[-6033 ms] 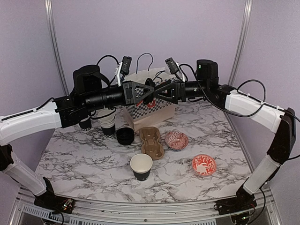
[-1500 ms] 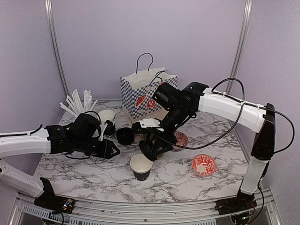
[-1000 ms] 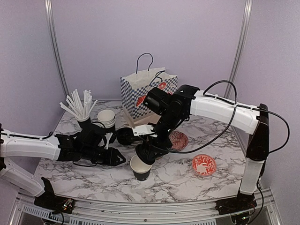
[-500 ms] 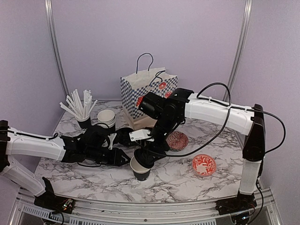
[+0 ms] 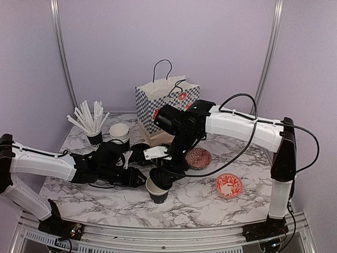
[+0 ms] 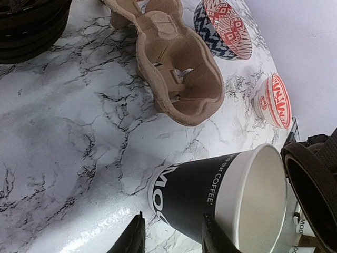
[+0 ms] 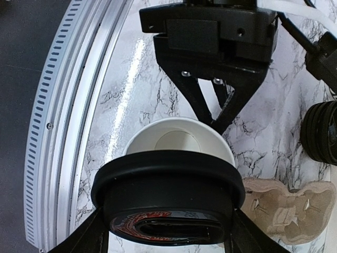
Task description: Pack the takeout coffee
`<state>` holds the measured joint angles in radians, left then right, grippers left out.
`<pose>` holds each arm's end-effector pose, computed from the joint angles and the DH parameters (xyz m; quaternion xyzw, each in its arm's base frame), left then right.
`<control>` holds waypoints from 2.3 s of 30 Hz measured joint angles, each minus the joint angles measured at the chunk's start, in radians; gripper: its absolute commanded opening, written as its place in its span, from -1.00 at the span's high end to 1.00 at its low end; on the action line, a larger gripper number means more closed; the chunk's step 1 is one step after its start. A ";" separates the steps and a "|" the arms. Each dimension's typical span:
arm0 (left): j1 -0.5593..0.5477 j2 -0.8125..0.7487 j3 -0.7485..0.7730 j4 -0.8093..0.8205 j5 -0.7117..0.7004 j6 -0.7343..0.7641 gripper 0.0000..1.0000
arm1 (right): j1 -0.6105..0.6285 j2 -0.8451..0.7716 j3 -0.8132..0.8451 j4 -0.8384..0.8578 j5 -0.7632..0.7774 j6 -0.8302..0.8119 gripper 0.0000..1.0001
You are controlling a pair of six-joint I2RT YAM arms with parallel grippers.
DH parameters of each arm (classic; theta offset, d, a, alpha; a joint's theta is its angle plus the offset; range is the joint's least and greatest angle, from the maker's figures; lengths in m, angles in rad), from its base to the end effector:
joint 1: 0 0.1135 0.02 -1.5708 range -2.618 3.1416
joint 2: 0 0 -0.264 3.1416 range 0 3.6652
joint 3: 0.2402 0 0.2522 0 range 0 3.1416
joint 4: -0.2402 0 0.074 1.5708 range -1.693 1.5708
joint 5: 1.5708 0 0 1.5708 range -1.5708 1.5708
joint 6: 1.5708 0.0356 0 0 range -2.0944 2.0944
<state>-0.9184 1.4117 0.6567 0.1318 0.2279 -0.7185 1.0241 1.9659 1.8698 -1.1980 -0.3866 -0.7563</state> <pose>0.1672 -0.2321 0.1866 0.1398 0.8745 -0.4001 0.2359 0.1967 0.3490 0.2905 -0.7721 0.5911 0.2066 0.1087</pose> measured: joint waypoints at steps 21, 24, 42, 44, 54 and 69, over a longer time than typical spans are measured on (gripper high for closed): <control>0.000 0.010 -0.011 0.022 -0.001 0.001 0.25 | 0.029 0.048 0.026 0.000 0.031 0.023 -0.72; 0.000 0.010 -0.010 -0.001 -0.015 0.005 0.23 | 0.029 0.048 0.043 0.000 0.031 0.024 -0.89; 0.002 -0.153 0.033 -0.216 -0.141 0.003 0.22 | 0.015 -0.183 -0.227 0.201 0.051 0.078 -0.97; 0.002 -0.126 0.030 -0.204 -0.140 0.000 0.23 | 0.015 -0.174 -0.227 0.220 0.056 0.082 -0.97; 0.002 0.017 0.014 -0.053 -0.088 -0.001 0.25 | 0.015 -0.097 -0.220 0.236 0.060 0.087 -0.96; 0.002 0.086 0.013 0.044 -0.030 -0.004 0.26 | 0.015 -0.066 -0.178 0.241 0.081 0.095 -0.85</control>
<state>-0.9161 1.4979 0.6701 0.1761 0.1978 -0.7227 1.0389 1.9003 1.6920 -0.9569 -0.3058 -0.6617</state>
